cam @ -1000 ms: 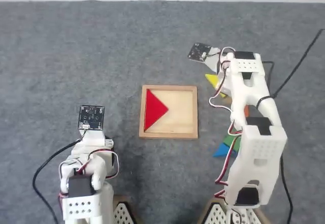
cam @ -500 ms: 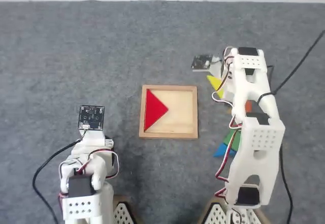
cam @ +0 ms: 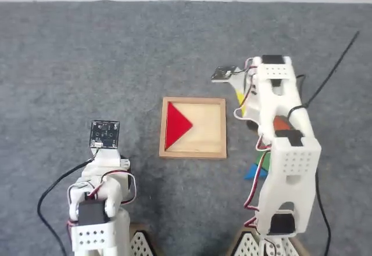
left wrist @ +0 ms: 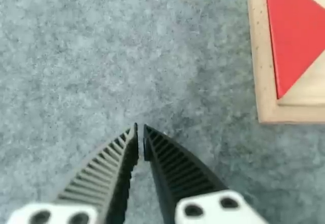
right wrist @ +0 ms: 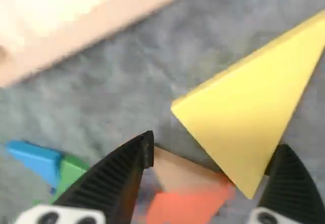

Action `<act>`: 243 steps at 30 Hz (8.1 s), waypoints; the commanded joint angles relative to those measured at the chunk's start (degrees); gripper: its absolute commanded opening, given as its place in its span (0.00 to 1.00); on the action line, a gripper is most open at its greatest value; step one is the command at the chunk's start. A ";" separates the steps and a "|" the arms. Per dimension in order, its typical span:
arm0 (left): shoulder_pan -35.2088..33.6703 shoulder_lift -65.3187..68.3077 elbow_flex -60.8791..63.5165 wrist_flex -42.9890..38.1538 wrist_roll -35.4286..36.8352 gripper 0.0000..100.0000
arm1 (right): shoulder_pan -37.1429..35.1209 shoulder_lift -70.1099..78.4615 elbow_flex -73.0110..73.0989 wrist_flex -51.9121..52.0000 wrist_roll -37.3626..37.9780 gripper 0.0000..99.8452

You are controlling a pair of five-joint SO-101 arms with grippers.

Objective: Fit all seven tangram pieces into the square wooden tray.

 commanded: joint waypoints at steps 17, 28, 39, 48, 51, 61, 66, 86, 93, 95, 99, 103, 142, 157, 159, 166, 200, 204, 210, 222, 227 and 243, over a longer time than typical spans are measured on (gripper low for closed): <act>-0.26 -1.05 -0.75 0.26 0.97 0.02 | -6.29 -31.60 33.93 -21.49 -51.52 0.35; -0.26 -1.05 -0.75 0.26 0.97 0.02 | -8.92 -34.59 34.37 -26.51 -44.13 0.35; -0.26 -1.05 -0.75 0.26 0.97 0.02 | -7.60 -18.95 27.96 -27.21 -41.85 0.35; -0.26 -1.05 -0.75 0.26 0.97 0.02 | -6.99 -15.43 24.88 -24.13 -42.20 0.35; -0.26 -1.05 -0.75 0.26 0.97 0.02 | -6.29 -15.43 24.88 -24.13 -42.20 0.34; -0.26 -1.05 -0.75 0.26 0.97 0.02 | -6.20 -15.43 25.05 -22.99 -42.46 0.16; -0.26 -1.05 -0.75 0.26 0.97 0.02 | -6.11 -15.60 25.05 -22.90 -42.46 0.11; -0.26 -1.05 -0.75 0.26 0.97 0.02 | -6.46 -28.09 40.09 -19.56 -17.93 0.31; -0.26 -1.05 -0.75 0.26 0.97 0.02 | -1.89 -28.53 40.26 -18.77 -15.91 0.31; -0.26 -1.05 -0.75 0.26 0.97 0.02 | -1.98 -28.62 40.26 -16.66 -14.15 0.31; -0.26 -1.05 -0.75 0.26 0.97 0.02 | -1.71 -28.26 40.26 -13.85 -12.48 0.31; -0.26 -1.05 -0.75 0.26 0.97 0.02 | -0.66 -28.18 40.26 -12.53 -9.41 0.31; -0.26 -1.05 -0.75 0.26 0.97 0.02 | -6.46 -28.79 37.45 -22.20 -50.37 0.29; -0.26 -1.05 -0.75 0.26 0.97 0.02 | -9.27 -28.09 37.45 -30.81 -58.73 0.29; -0.26 -1.05 -0.75 0.26 0.97 0.02 | -9.01 -28.09 37.45 -31.78 -59.52 0.29; -0.26 -1.05 -0.75 0.26 0.97 0.02 | -9.01 -28.53 35.69 -32.22 -67.34 0.29; -0.26 -1.05 -0.75 0.26 0.97 0.02 | -3.65 -20.62 32.53 -30.02 -74.81 0.16; -0.26 -1.05 -0.75 0.26 0.97 0.02 | -3.65 -20.97 32.53 -30.64 -74.02 0.04; -0.26 -1.05 -0.75 0.26 0.97 0.02 | 0.31 -21.41 32.00 -30.37 -74.02 0.01; -0.26 -1.05 -0.75 0.26 0.97 0.02 | -6.99 -40.84 30.77 -25.71 -72.79 0.01; -0.26 -1.05 -0.75 0.26 0.97 0.02 | -18.59 -38.20 23.03 -18.59 -60.22 0.01; -0.26 -1.05 -0.75 0.26 0.97 0.02 | -20.44 -14.90 -1.14 -14.90 -83.87 0.01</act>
